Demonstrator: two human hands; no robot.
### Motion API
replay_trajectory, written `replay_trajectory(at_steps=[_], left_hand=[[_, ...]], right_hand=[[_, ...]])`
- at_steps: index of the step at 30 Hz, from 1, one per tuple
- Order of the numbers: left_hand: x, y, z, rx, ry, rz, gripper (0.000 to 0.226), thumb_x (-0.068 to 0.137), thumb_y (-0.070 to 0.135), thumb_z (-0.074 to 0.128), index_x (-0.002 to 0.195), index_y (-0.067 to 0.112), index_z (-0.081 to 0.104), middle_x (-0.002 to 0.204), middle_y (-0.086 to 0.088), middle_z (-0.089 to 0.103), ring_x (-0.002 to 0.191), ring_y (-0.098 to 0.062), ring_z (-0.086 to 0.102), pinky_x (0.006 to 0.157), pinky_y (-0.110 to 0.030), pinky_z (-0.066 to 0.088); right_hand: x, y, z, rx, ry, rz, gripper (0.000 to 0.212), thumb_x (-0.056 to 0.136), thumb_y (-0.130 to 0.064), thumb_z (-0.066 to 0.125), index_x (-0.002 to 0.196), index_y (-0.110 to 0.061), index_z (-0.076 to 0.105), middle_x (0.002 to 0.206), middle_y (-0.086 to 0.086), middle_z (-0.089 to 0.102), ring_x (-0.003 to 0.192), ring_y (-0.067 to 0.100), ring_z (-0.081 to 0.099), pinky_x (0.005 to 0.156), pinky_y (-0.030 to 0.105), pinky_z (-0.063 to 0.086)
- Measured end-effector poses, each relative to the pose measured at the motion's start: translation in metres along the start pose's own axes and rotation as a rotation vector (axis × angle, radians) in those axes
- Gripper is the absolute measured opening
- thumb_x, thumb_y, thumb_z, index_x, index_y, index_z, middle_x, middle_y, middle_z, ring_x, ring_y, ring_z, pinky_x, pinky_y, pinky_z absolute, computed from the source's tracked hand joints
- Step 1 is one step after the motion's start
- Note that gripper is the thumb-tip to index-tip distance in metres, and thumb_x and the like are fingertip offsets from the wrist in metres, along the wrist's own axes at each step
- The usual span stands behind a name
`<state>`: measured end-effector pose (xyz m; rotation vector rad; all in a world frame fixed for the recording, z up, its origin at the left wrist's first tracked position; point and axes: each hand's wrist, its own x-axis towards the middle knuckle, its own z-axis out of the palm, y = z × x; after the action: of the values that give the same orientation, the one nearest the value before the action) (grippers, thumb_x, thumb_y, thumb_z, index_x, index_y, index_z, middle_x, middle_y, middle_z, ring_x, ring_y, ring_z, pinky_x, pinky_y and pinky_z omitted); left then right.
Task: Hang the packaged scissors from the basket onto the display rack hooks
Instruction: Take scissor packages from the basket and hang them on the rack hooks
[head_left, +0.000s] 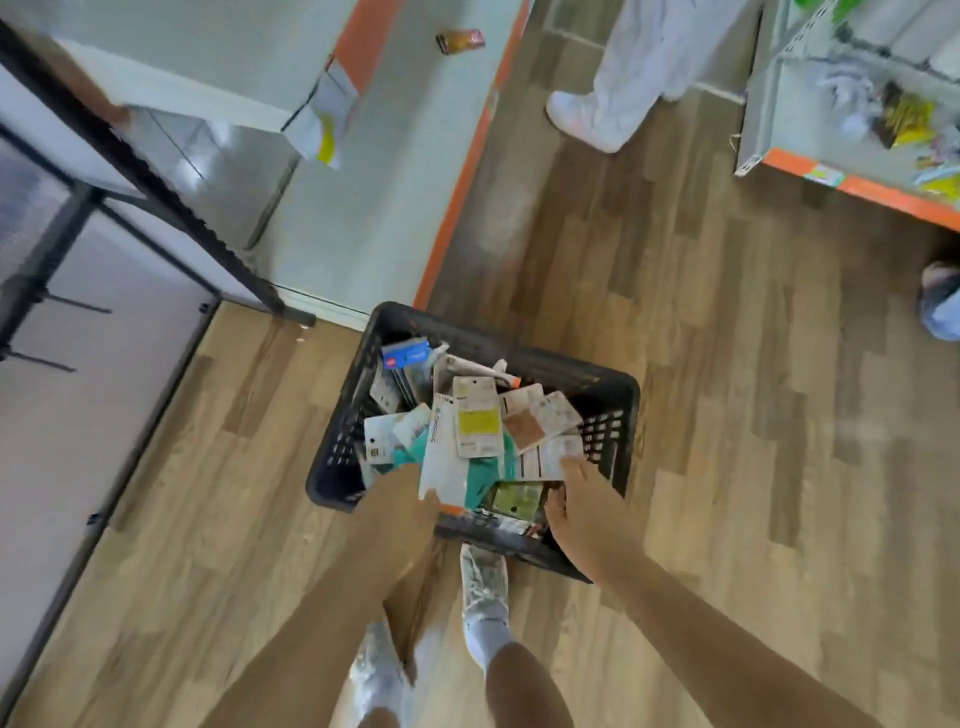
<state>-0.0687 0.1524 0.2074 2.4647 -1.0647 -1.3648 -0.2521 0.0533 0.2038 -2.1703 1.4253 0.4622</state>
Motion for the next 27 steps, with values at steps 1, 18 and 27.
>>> replay_trajectory(at_steps=[1,18,27], left_hand=[[0.019,-0.010,0.014,-0.008,-0.019,-0.027,0.032,0.098,0.023,0.044,0.123,0.006,0.051,0.118,-0.011,0.059,0.110,-0.029,0.056,0.088,-0.033,0.044],[0.280,-0.085,0.172,0.161,0.082,-0.282,0.074,0.081,0.061,0.057,0.129,0.008,0.037,0.126,-0.013,0.046,0.113,-0.035,0.052,0.079,-0.044,0.045],[0.277,-0.097,0.173,-0.334,0.137,-0.326,0.029,0.088,0.025,0.066,0.107,0.008,0.051,0.102,-0.001,0.060,0.093,-0.023,0.057,0.070,-0.029,0.042]], right_hand=[[0.016,0.004,0.015,0.017,-0.025,0.003,0.026,0.097,-0.021,0.041,0.121,-0.013,0.048,0.118,0.003,0.054,0.102,0.018,0.055,0.078,0.026,0.043],[0.257,-0.005,0.252,0.133,-0.085,0.090,0.074,0.092,-0.044,0.051,0.146,-0.006,0.020,0.155,0.017,0.010,0.144,0.030,0.009,0.115,0.045,0.018],[0.263,-0.006,0.257,0.330,-0.111,0.170,0.068,0.092,-0.039,0.049,0.146,-0.010,0.020,0.150,0.019,0.025,0.134,0.035,0.030,0.104,0.043,0.035]])
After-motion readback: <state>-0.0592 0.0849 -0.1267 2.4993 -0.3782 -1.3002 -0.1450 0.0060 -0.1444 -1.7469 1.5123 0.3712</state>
